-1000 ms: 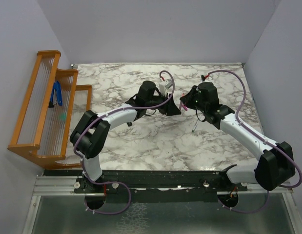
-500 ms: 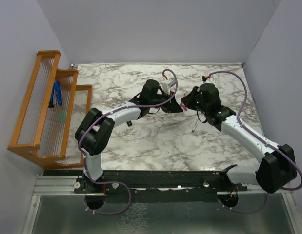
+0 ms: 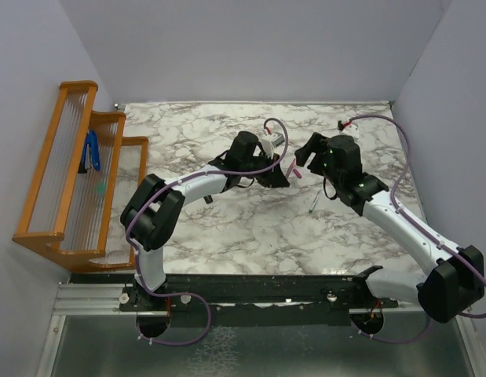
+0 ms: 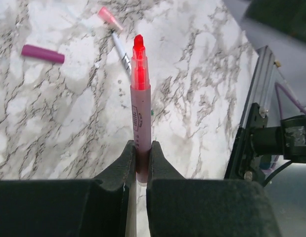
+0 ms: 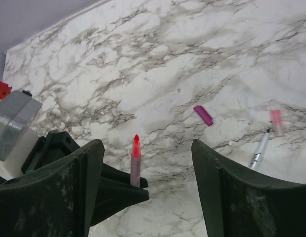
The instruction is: Insert the pens into the pen caps
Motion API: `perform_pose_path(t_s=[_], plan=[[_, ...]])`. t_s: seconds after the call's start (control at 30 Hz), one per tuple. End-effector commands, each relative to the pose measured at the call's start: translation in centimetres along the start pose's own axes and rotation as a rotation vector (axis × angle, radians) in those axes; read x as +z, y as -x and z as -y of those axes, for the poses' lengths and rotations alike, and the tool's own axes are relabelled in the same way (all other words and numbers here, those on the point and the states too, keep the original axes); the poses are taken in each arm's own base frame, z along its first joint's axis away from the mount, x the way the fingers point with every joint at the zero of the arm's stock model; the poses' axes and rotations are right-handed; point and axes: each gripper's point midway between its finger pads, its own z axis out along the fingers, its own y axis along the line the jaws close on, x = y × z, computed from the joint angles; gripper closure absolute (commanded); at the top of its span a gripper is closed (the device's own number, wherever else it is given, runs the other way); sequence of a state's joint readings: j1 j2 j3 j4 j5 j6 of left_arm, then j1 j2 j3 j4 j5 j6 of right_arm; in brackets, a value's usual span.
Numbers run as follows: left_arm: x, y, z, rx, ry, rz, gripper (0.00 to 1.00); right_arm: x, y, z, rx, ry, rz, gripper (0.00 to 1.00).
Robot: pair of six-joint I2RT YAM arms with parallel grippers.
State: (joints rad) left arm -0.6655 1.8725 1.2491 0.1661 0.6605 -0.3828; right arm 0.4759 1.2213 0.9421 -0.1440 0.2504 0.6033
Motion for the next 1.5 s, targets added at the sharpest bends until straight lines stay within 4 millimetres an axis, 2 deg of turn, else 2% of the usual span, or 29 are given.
perform_pose_path(t_s=[0.0,0.27,0.37,0.47,0.6,0.77,1.1,1.47], plan=[[-0.9,-1.0,-1.3,0.046,0.095,-0.043,1.0,-0.4,1.3,4.0,-0.024,-0.155,0.052,0.24],[-2.4,-2.3,-2.4,0.057,0.183,-0.078,1.0,1.7,-0.3,11.1,-0.025,-0.341,-0.067,0.34],[-3.0,-2.6,-2.5,0.066,0.205,-0.094,1.0,2.4,-1.1,12.6,0.014,-0.376,-0.114,0.4],[-3.7,-2.9,-2.6,0.068,0.219,-0.099,1.0,3.2,-1.5,12.5,0.086,-0.356,-0.14,0.41],[-4.2,-3.2,-2.7,0.066,0.227,-0.102,1.0,4.5,-2.2,11.1,0.19,-0.293,-0.159,0.4],[-4.8,-3.1,-2.5,0.067,0.232,-0.101,1.0,6.0,-3.4,10.6,0.251,-0.267,-0.198,0.4],[-5.1,-3.1,-2.8,0.06,0.238,-0.104,1.0,8.8,-4.9,12.2,0.312,-0.262,-0.223,0.4],[-5.1,-3.4,-3.2,0.048,0.243,-0.111,1.0,10.6,-6.2,13.3,0.303,-0.268,-0.256,0.41]])
